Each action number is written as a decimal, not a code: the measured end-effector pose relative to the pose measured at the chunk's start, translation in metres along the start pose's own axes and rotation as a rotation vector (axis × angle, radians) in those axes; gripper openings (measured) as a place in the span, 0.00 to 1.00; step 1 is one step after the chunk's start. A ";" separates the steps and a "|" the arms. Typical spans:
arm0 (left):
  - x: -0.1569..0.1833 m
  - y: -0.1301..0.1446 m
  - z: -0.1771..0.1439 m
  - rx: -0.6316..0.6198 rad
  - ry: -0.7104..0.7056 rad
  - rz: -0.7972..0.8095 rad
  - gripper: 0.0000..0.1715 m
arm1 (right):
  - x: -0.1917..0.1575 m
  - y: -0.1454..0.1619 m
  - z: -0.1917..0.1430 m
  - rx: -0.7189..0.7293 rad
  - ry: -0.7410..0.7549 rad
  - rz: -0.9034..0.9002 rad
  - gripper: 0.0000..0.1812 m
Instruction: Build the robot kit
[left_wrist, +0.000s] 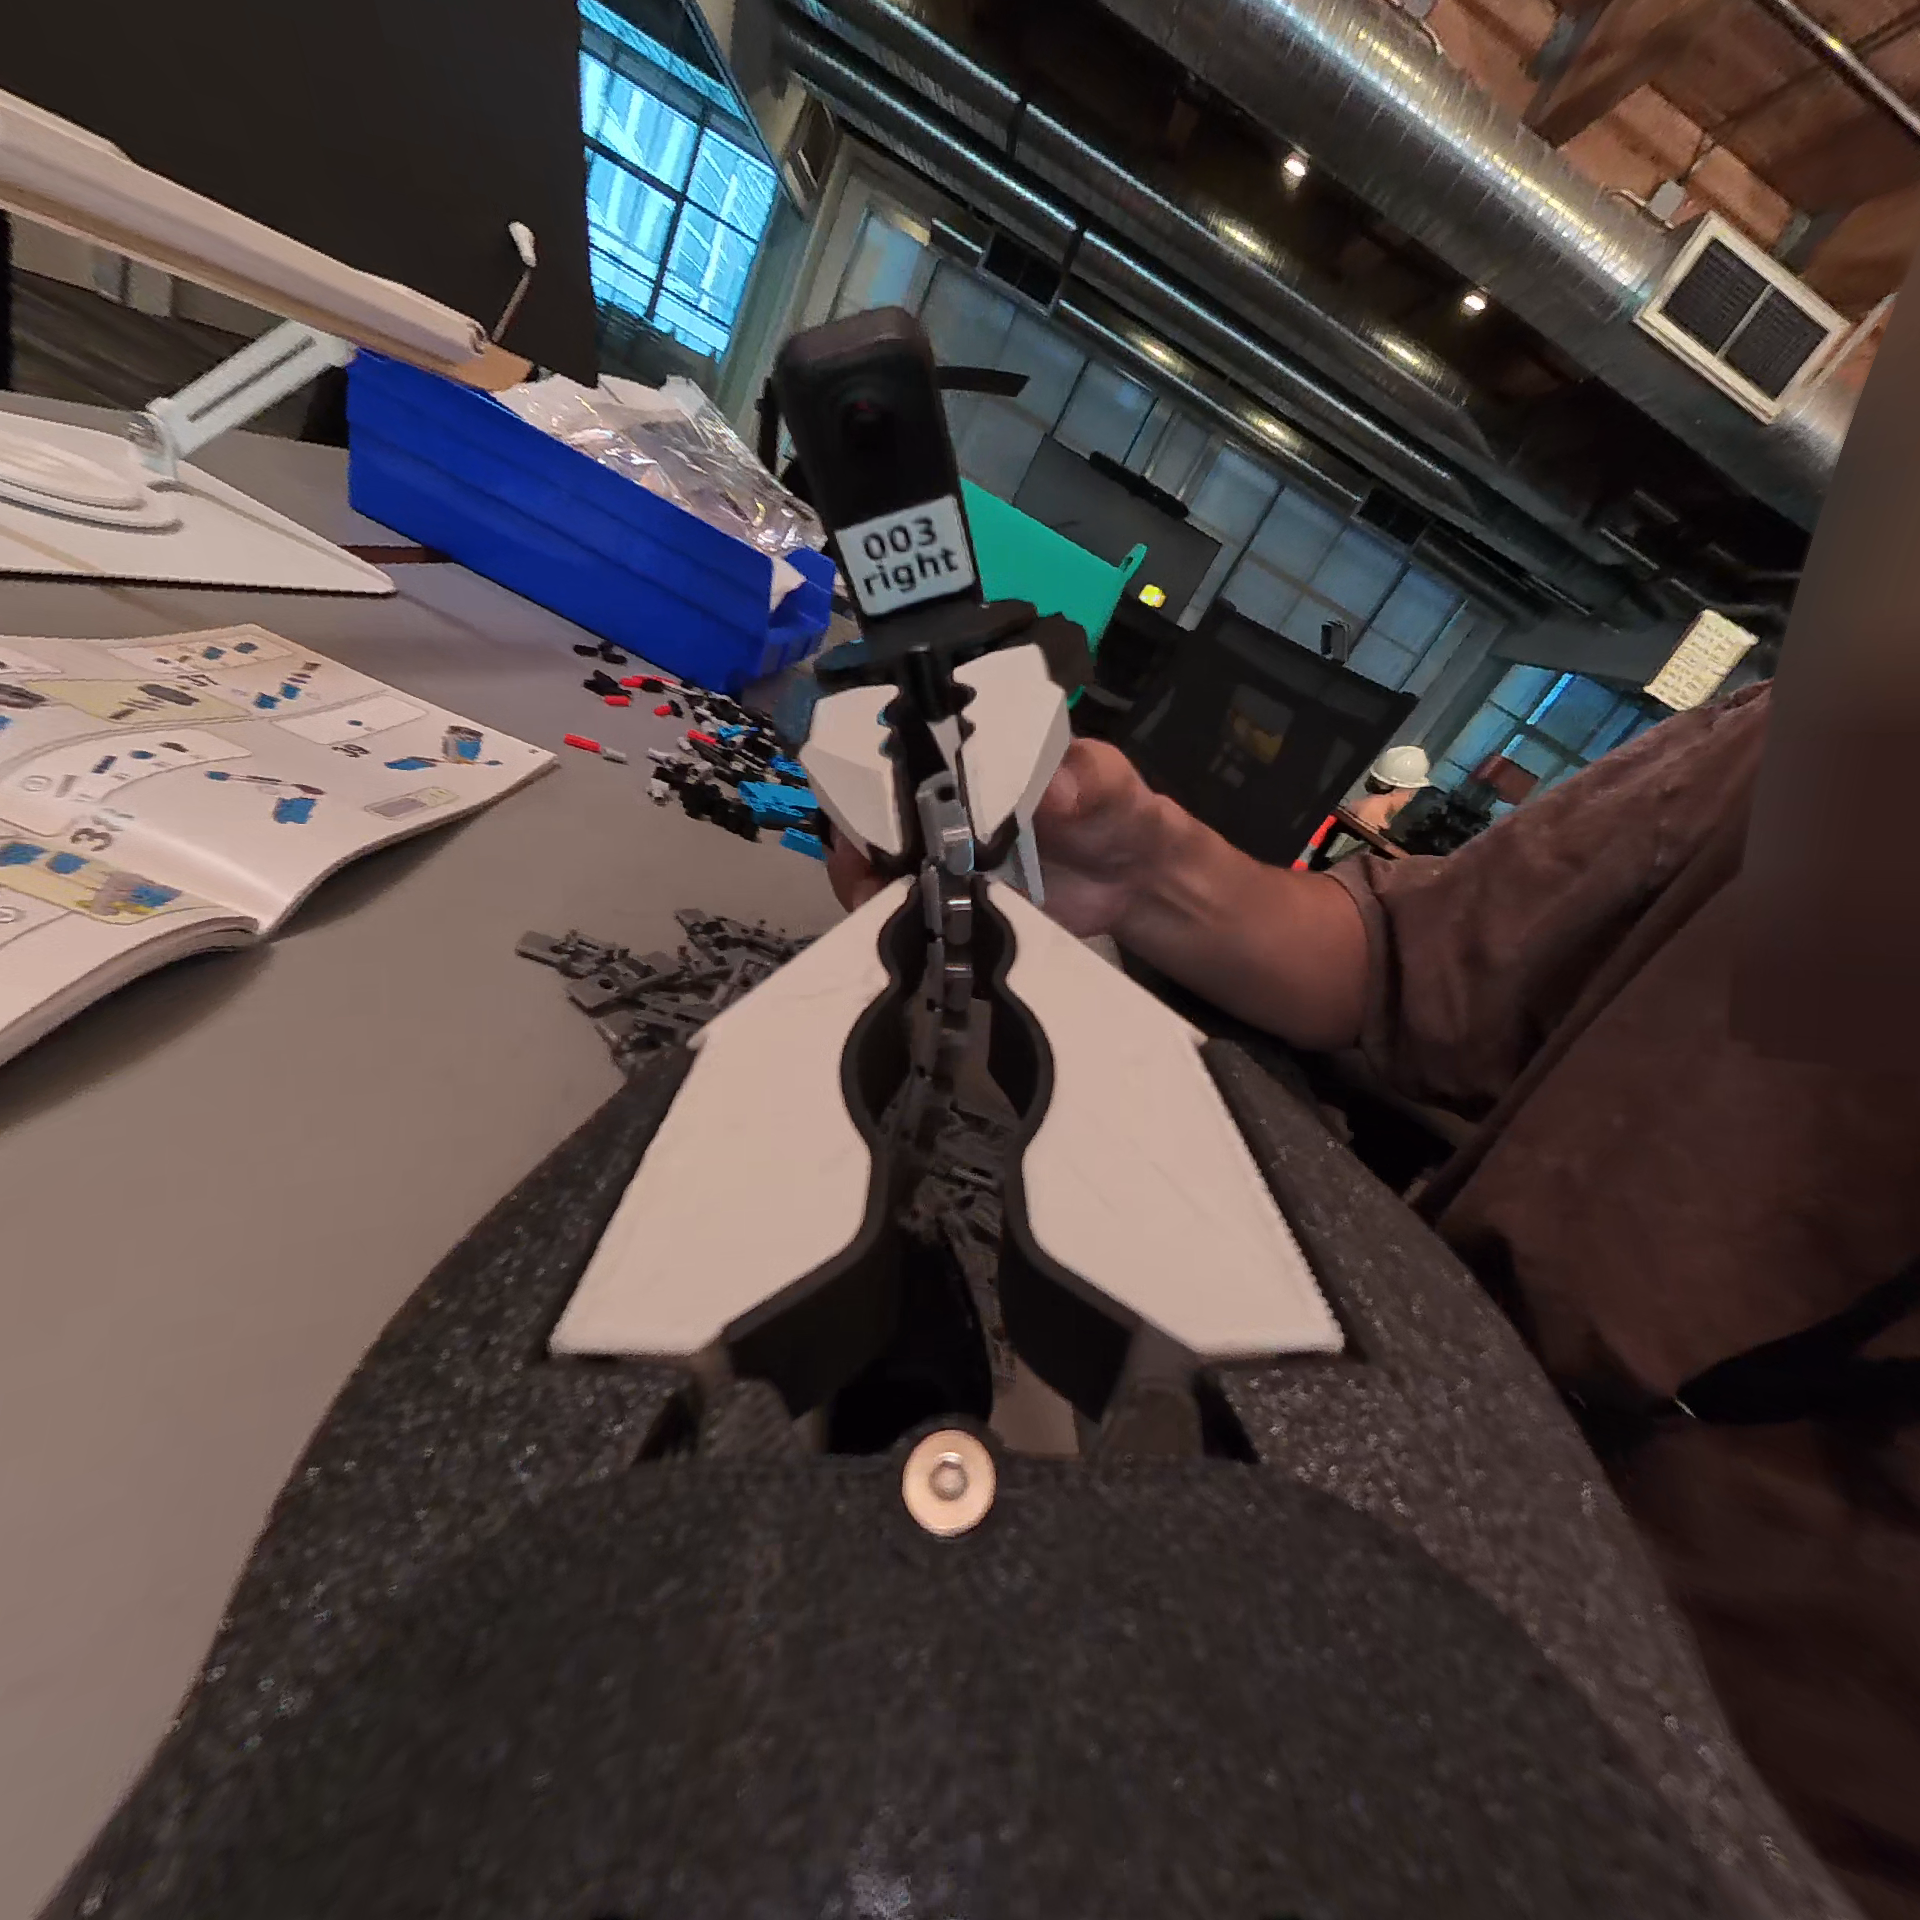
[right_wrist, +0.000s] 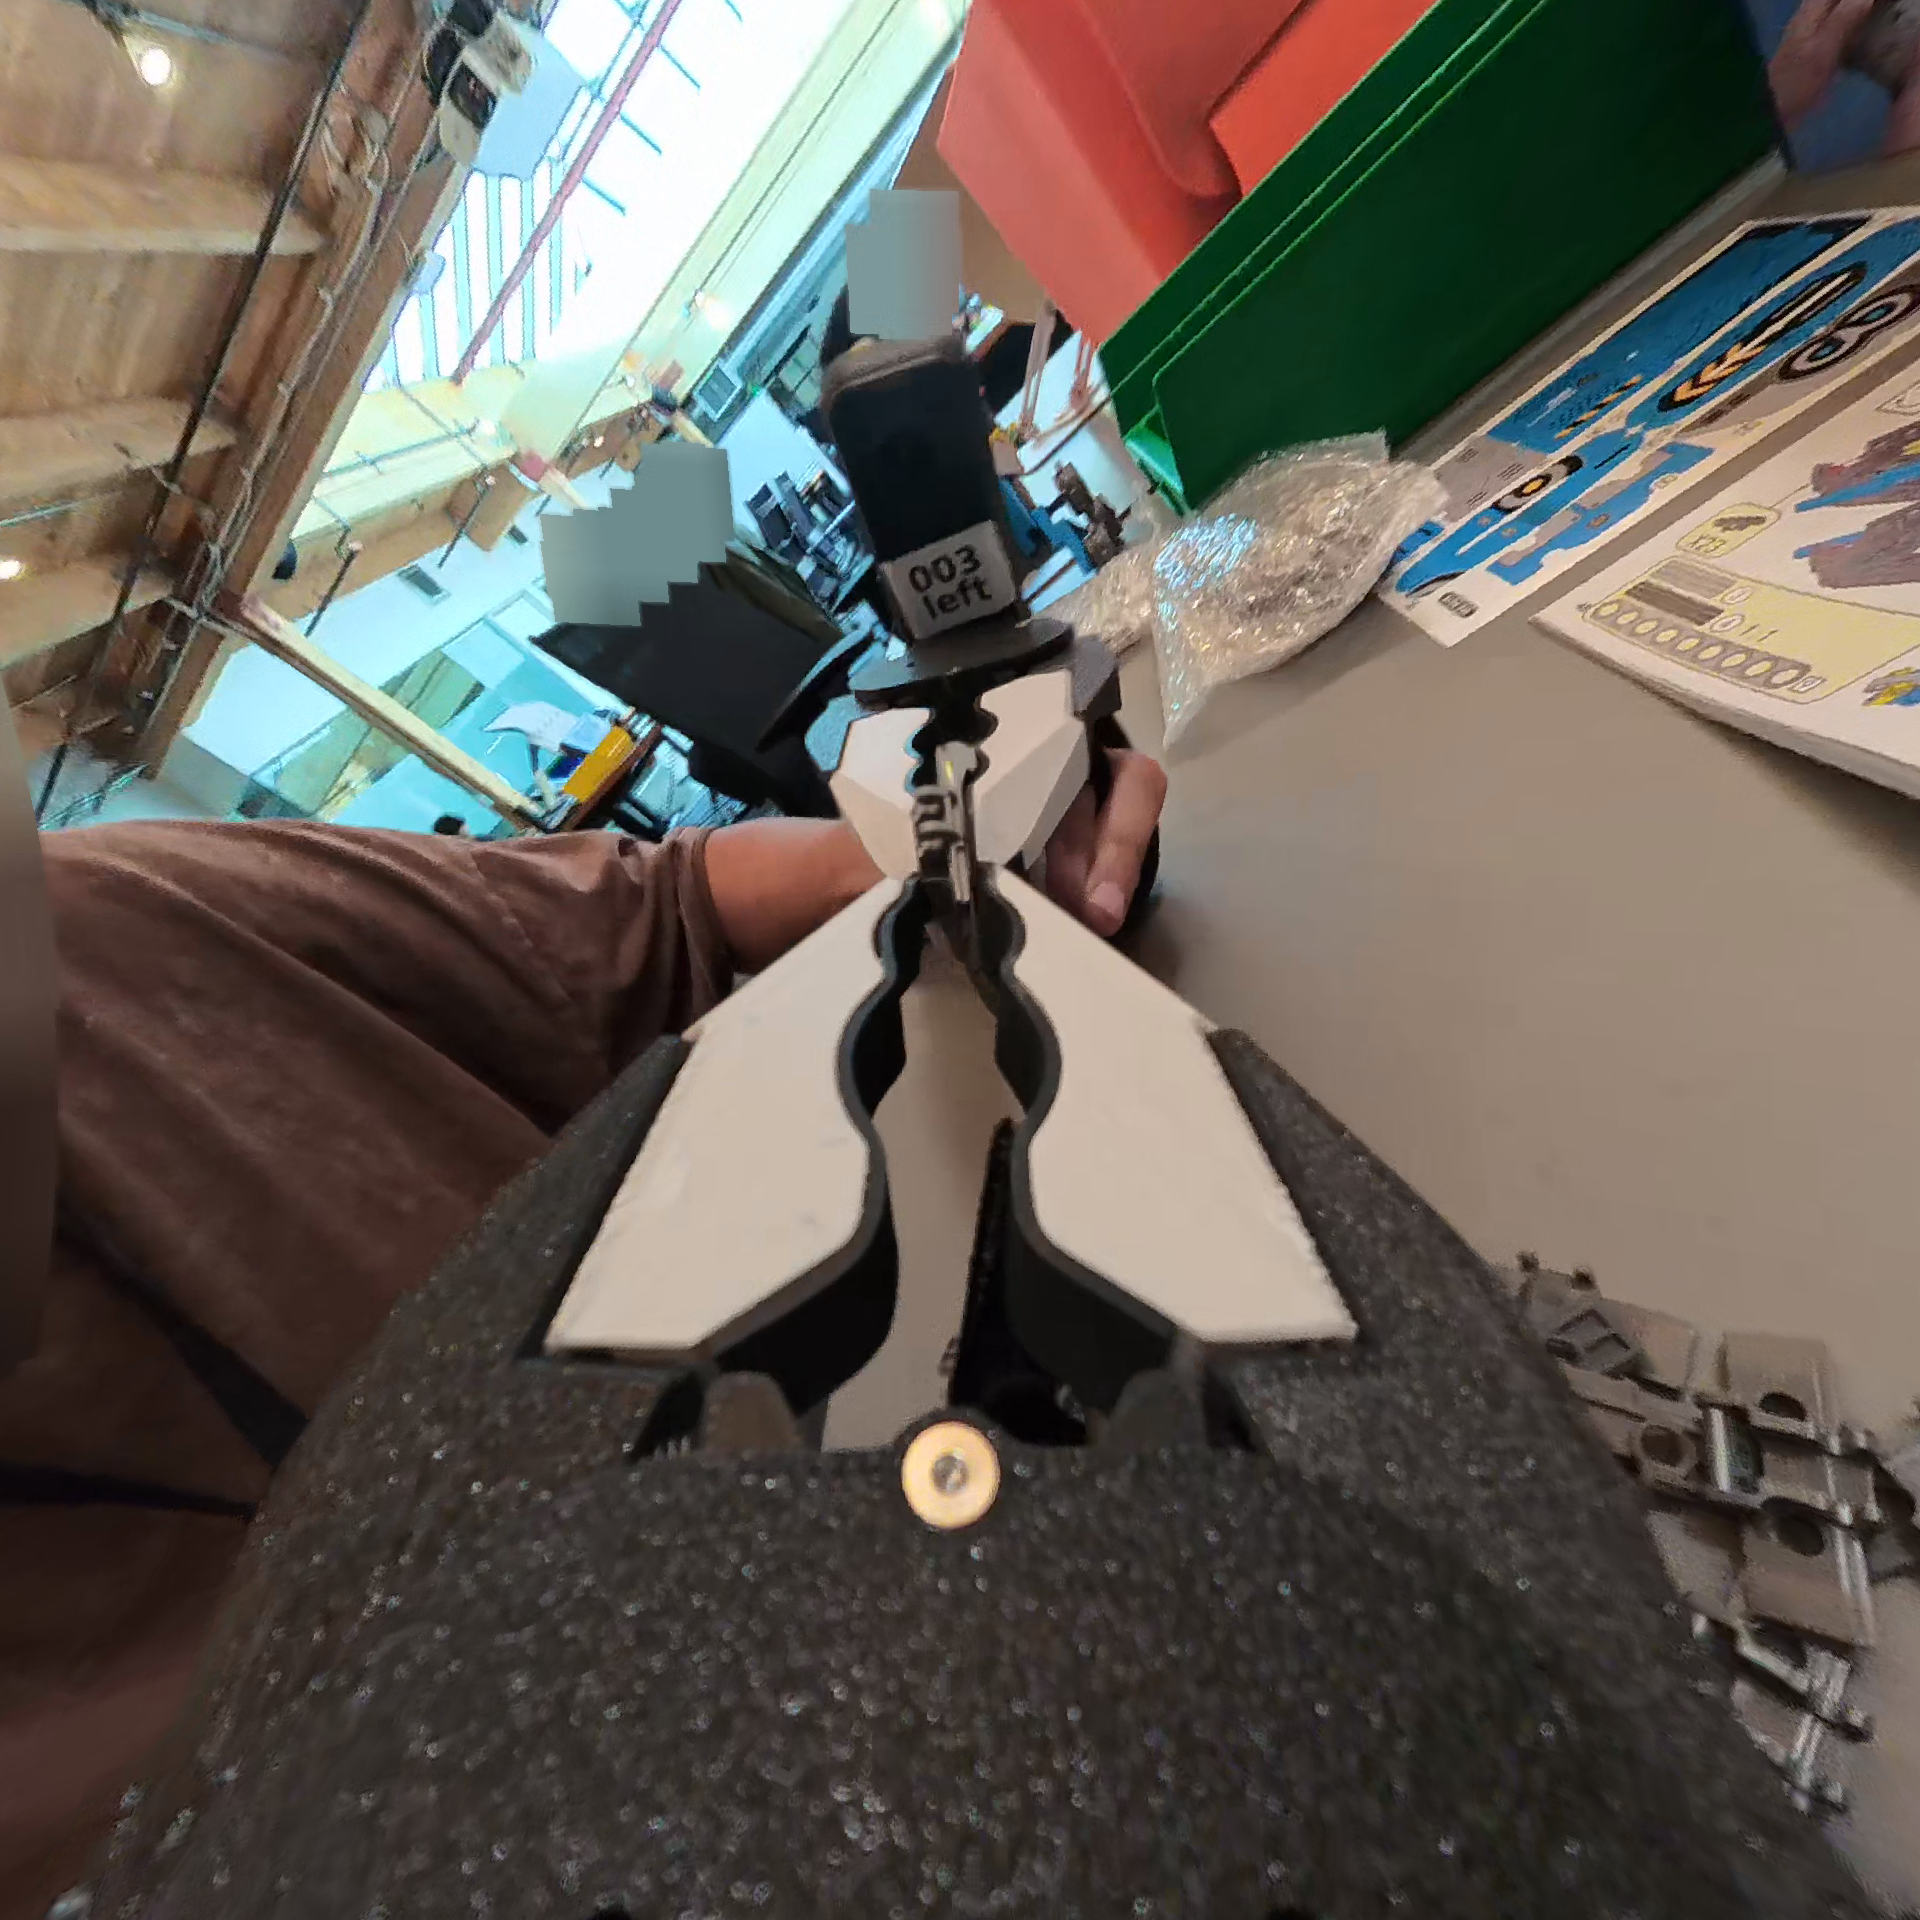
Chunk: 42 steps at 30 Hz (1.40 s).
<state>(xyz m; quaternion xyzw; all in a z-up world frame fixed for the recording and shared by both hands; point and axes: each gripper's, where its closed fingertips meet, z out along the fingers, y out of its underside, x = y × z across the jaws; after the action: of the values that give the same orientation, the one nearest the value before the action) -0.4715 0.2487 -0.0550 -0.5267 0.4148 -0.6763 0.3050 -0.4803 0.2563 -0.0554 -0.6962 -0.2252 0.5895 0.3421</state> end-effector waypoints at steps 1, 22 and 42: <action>-0.002 0.000 0.000 0.003 -0.015 0.005 0.04 | 0.002 -0.001 0.000 0.012 0.022 -0.020 0.06; 0.003 -0.002 0.003 0.038 -0.032 0.042 0.04 | -0.002 0.001 -0.002 -0.010 0.049 -0.049 0.04; 0.003 0.004 0.006 -0.012 0.076 -0.208 0.07 | 0.002 0.007 -0.005 -0.154 0.150 -0.242 0.04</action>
<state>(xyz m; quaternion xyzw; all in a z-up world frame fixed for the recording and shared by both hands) -0.4664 0.2432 -0.0565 -0.5429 0.3732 -0.7213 0.2140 -0.4755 0.2522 -0.0617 -0.7302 -0.3257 0.4713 0.3723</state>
